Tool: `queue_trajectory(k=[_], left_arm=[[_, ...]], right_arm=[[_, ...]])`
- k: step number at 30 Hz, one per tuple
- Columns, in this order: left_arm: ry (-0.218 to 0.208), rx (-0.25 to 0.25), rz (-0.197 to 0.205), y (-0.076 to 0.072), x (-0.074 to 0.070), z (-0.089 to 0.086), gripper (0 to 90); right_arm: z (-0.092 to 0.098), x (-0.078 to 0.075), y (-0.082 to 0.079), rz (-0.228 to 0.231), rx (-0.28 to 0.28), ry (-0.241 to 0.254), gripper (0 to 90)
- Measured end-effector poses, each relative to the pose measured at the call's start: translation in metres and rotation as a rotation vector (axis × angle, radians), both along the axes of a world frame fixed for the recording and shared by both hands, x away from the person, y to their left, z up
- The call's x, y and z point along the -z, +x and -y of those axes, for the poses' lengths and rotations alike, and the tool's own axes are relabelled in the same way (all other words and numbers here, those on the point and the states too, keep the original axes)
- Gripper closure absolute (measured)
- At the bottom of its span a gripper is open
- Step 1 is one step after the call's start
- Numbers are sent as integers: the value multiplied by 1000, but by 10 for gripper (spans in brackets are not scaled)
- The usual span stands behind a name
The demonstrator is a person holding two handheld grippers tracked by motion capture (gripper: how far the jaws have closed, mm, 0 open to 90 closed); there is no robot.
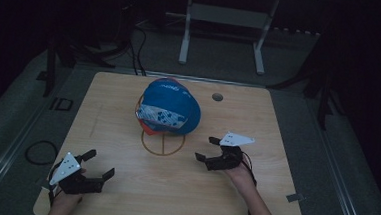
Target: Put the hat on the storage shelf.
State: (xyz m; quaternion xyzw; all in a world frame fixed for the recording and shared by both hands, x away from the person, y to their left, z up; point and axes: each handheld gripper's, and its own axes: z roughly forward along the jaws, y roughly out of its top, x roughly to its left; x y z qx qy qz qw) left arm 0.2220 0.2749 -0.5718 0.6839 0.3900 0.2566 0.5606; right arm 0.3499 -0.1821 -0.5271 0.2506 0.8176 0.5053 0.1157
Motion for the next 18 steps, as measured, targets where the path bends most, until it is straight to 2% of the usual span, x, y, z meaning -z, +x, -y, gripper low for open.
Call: queue_trajectory(k=[5, 18], left_arm=[[-1, -2, 1, 0, 0, -1, 22], [4, -1, -2, 0, 0, 0, 22]], right_arm=[[5, 12, -1, -21, 3, -21, 148], [28, 27, -9, -24, 4, -41, 148]])
